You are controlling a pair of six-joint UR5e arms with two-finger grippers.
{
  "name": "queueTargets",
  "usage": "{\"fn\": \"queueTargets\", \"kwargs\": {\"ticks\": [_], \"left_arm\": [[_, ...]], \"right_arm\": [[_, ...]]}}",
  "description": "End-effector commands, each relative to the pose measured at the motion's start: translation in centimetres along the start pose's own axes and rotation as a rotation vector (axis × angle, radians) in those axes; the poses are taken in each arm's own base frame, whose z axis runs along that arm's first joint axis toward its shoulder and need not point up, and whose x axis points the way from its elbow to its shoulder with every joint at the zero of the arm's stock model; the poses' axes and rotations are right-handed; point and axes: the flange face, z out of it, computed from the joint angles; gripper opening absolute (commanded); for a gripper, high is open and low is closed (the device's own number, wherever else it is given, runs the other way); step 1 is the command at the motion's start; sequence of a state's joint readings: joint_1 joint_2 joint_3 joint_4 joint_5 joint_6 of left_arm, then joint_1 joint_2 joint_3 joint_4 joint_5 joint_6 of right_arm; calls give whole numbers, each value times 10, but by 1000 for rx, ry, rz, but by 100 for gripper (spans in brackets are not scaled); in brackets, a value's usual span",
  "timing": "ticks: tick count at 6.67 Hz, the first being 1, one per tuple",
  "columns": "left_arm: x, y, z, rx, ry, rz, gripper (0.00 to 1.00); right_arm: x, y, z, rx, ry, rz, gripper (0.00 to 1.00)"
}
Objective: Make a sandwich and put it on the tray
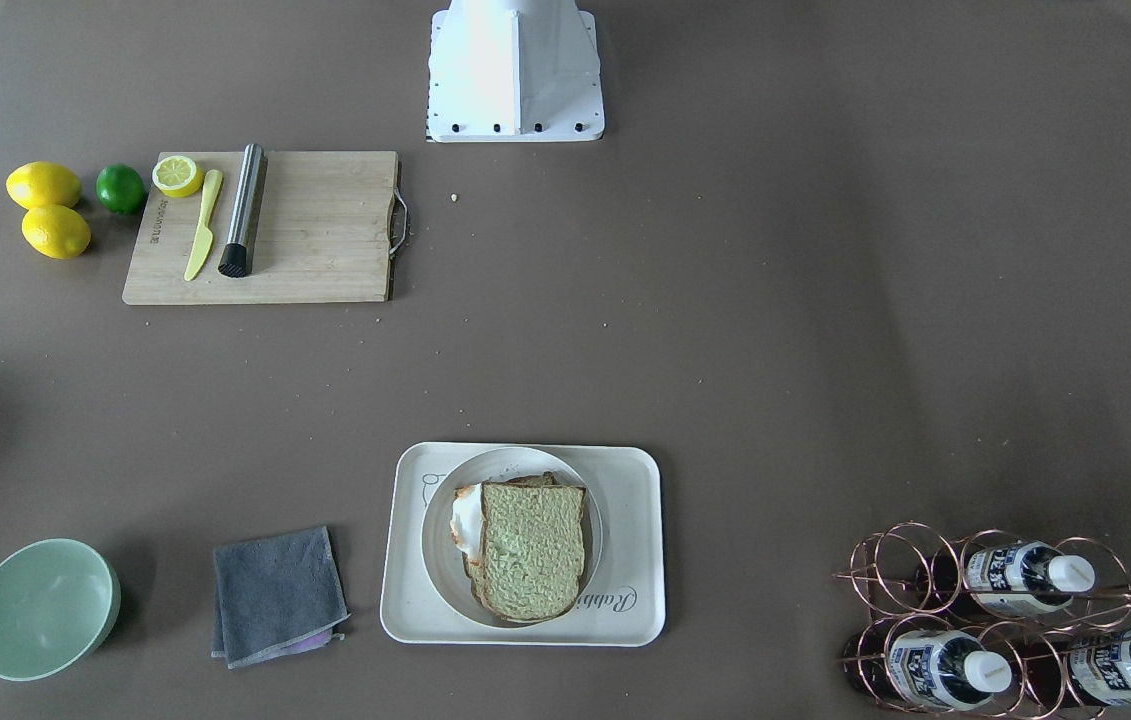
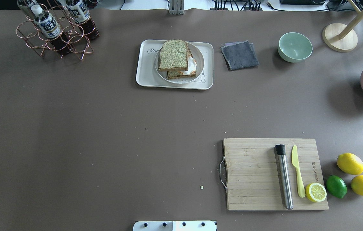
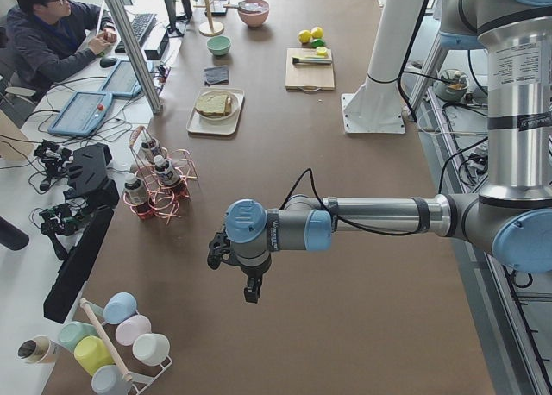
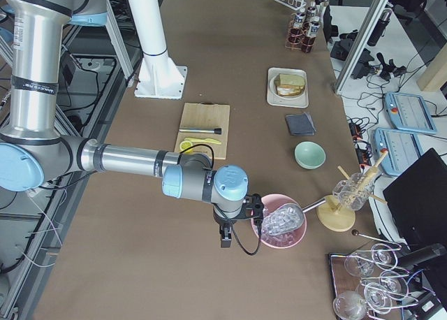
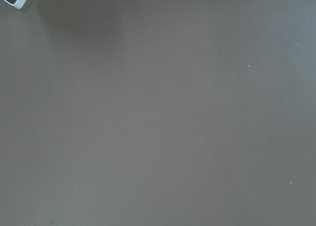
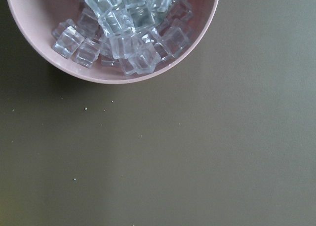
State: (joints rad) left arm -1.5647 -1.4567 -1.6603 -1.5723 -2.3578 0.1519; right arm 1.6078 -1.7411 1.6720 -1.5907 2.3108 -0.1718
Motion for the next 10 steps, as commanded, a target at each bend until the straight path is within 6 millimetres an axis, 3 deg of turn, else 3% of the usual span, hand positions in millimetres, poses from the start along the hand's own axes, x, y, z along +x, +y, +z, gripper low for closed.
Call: {"fn": "queueTargets", "kwargs": {"ticks": [1,10], "left_arm": [[-2,1,2,-3,0,-2,98],[-4,1,6,-10,9,-4,98]], "right_arm": [[0,0,0,0,1,0,100],[-2,0,-2,5,-2,-6,100]]}}
